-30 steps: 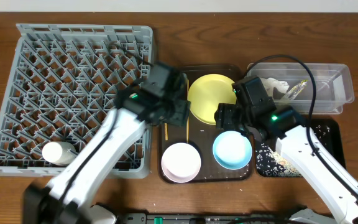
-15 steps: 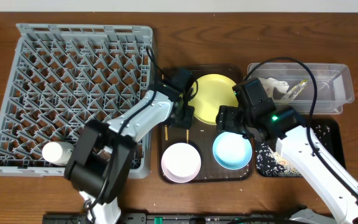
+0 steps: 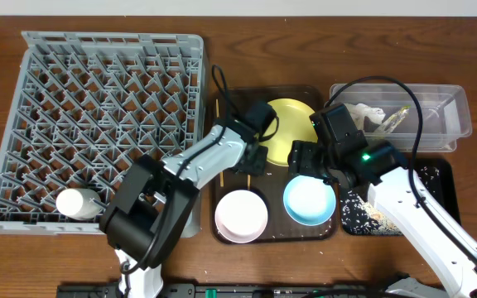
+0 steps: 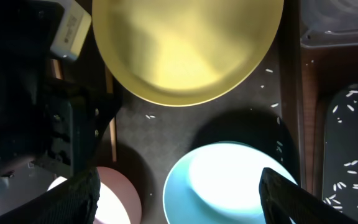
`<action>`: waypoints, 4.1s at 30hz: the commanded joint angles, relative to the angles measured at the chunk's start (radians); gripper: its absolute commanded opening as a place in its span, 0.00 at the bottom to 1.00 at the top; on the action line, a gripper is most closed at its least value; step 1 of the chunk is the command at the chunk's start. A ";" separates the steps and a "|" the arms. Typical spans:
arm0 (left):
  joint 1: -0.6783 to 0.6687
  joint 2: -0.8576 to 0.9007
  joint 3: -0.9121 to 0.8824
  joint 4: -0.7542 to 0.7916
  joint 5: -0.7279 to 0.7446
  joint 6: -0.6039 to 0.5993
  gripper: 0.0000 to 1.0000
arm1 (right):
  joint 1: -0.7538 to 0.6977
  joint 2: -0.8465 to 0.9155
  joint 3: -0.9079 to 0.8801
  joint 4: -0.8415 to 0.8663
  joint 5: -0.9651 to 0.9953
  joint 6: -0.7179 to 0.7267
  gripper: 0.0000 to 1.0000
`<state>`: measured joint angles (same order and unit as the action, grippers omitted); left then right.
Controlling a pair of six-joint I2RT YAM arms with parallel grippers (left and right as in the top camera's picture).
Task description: Sort waste into correct bins and load items into the dishwasher
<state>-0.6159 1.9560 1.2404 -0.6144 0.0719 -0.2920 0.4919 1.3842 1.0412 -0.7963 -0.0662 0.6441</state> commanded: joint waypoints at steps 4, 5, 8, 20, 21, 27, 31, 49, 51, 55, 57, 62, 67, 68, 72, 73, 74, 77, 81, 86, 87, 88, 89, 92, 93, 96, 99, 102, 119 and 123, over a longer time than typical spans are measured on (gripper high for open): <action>-0.001 0.053 -0.014 -0.021 -0.087 -0.090 0.23 | -0.008 -0.010 0.005 -0.008 0.016 0.014 0.80; 0.003 0.053 -0.013 -0.027 -0.088 -0.106 0.19 | -0.008 -0.010 0.005 -0.008 0.016 0.014 0.80; 0.021 0.046 -0.010 -0.052 -0.080 -0.126 0.09 | -0.008 -0.010 0.005 -0.009 0.016 0.014 0.80; 0.052 -0.181 0.068 -0.187 -0.080 -0.121 0.08 | -0.008 -0.010 0.005 -0.009 0.017 0.014 0.80; 0.057 -0.211 0.068 -0.190 -0.080 -0.121 0.08 | -0.008 -0.010 0.005 -0.009 0.016 0.014 0.80; 0.102 -0.378 0.068 -0.239 -0.090 -0.058 0.08 | -0.008 -0.010 0.005 -0.009 0.017 0.014 0.80; 0.156 -0.439 0.068 -0.324 -0.255 -0.016 0.08 | -0.008 -0.010 0.005 -0.011 0.016 0.014 0.80; 0.271 -0.370 0.064 -0.331 -0.176 0.041 0.36 | -0.008 -0.010 0.005 -0.004 0.016 0.014 0.82; 0.263 -0.380 0.100 -0.334 -0.079 0.041 0.38 | -0.008 -0.010 0.005 -0.004 0.016 0.014 0.82; 0.222 -0.382 0.132 -0.297 0.073 0.041 0.39 | -0.008 -0.010 0.005 -0.004 0.016 0.014 0.82; 0.187 -0.374 0.120 -0.272 0.040 0.041 0.40 | -0.008 -0.010 0.005 -0.004 0.016 0.014 0.82; 0.100 -0.294 0.097 -0.247 -0.158 -0.001 0.41 | -0.008 -0.010 0.005 -0.004 0.017 0.014 0.82; 0.094 -0.171 0.097 -0.214 -0.189 -0.045 0.41 | -0.008 -0.010 0.005 -0.004 0.017 0.013 0.83; 0.093 -0.149 0.097 -0.205 -0.189 -0.047 0.41 | -0.008 -0.010 0.005 -0.004 0.017 0.013 0.83; 0.093 -0.069 0.097 -0.166 -0.190 -0.070 0.41 | -0.008 -0.010 0.005 -0.004 0.017 0.014 0.83; 0.093 -0.056 0.097 -0.161 -0.190 -0.073 0.41 | -0.008 -0.010 0.005 -0.004 0.017 0.014 0.83; 0.093 -0.043 0.097 -0.156 -0.190 -0.073 0.41 | -0.008 -0.010 0.005 -0.004 0.017 0.014 0.83; 0.093 0.001 0.097 -0.146 -0.239 -0.092 0.41 | -0.008 -0.010 0.005 -0.004 0.017 0.014 0.83; 0.093 0.044 0.097 -0.130 -0.258 -0.107 0.41 | -0.008 -0.010 0.005 -0.005 0.016 0.013 0.83; 0.093 0.075 0.097 -0.095 -0.161 -0.107 0.40 | -0.008 -0.010 0.005 -0.004 0.017 0.014 0.84; 0.093 0.077 0.097 -0.092 -0.158 -0.111 0.40 | -0.008 -0.010 0.005 -0.005 0.016 0.014 0.84; 0.093 0.078 0.097 -0.090 -0.158 -0.111 0.36 | -0.008 -0.010 0.005 -0.005 0.016 0.014 0.84; 0.093 0.079 0.097 -0.090 -0.159 -0.115 0.34 | -0.008 -0.010 0.005 -0.005 0.016 0.014 0.84; 0.094 0.080 0.097 -0.090 -0.158 -0.126 0.31 | -0.008 -0.010 0.005 -0.005 0.016 0.014 0.83; 0.094 0.080 0.097 -0.091 -0.158 -0.126 0.31 | -0.008 -0.010 0.005 -0.005 0.016 0.014 0.84; 0.093 0.080 0.097 -0.101 -0.157 -0.134 0.31 | -0.008 -0.010 0.005 -0.005 0.016 0.014 0.83; 0.094 0.082 0.093 -0.106 -0.158 -0.165 0.31 | -0.008 -0.010 0.005 -0.005 0.016 0.014 0.83; 0.094 0.089 0.082 -0.103 -0.158 -0.222 0.31 | -0.008 -0.010 0.005 -0.005 0.016 0.014 0.83; 0.107 -0.070 0.188 -0.304 -0.158 -0.227 0.08 | -0.008 -0.010 0.005 -0.005 0.009 0.013 0.83; 0.107 -0.224 0.208 -0.358 -0.167 -0.142 0.08 | -0.008 -0.010 0.005 -0.005 0.009 0.013 0.84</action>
<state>-0.5144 1.8969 1.3941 -0.9451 -0.0811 -0.5068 0.4919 1.3842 1.0412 -0.8005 -0.0666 0.6441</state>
